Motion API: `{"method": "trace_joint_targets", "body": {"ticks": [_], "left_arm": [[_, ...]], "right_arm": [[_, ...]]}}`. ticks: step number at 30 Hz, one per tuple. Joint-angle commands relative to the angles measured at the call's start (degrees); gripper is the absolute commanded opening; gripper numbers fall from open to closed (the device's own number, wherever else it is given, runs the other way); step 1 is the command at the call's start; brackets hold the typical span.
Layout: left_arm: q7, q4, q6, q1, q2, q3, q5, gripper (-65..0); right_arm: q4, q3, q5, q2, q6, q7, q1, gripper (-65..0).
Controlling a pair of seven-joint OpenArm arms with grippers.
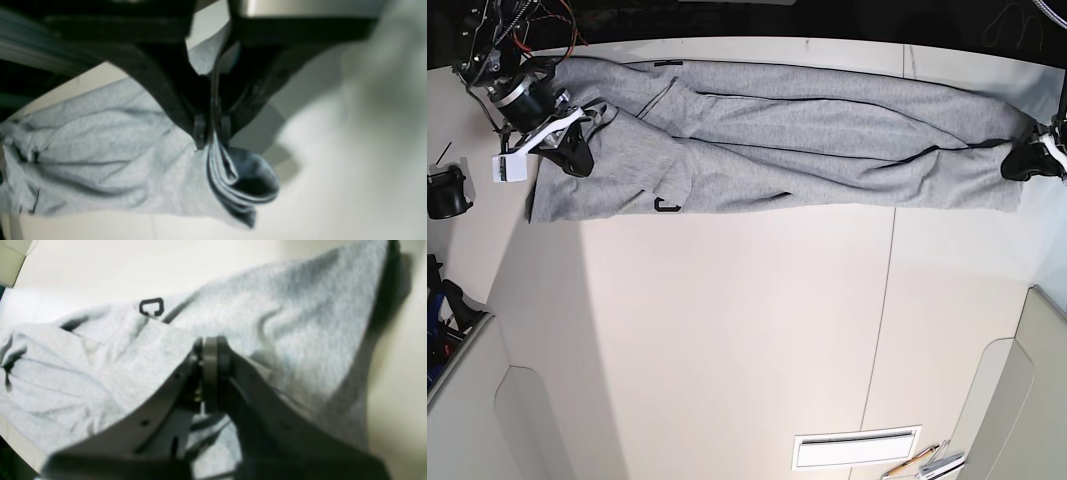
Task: Fold the T-shirt properly
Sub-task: 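Pull the shirt strip ends apart with both grippers to straighten it, then lift the strip end with the left gripper and carry it toward the right gripper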
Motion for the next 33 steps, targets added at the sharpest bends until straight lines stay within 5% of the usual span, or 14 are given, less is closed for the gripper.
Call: {"method": "trace_joint_targets", "body": {"ticks": [1, 7, 14, 33], "left_arm": [[-0.7, 2.3, -0.3, 0.0, -1.4, -0.6, -1.9, -65.0], [6.4, 12.3, -0.3, 1.2, -0.3, -0.6, -13.6, -65.0], [6.9, 21.3, -0.3, 1.1, 5.5, 1.8, -13.6, -65.0], [0.2, 21.5, -0.3, -7.2, 14.2, 30.1, -3.4, -65.0]], "right_arm": [[0.9, 0.1, 1.1, 0.6, 0.2, 1.0, 0.8, -65.0], [0.9, 0.1, 1.1, 0.6, 0.2, 1.0, 1.5, -65.0], [0.9, 0.2, 1.1, 0.6, 0.2, 1.0, 1.5, -65.0], [0.9, 0.2, 1.1, 0.6, 0.2, 1.0, 1.5, -65.0]]}}
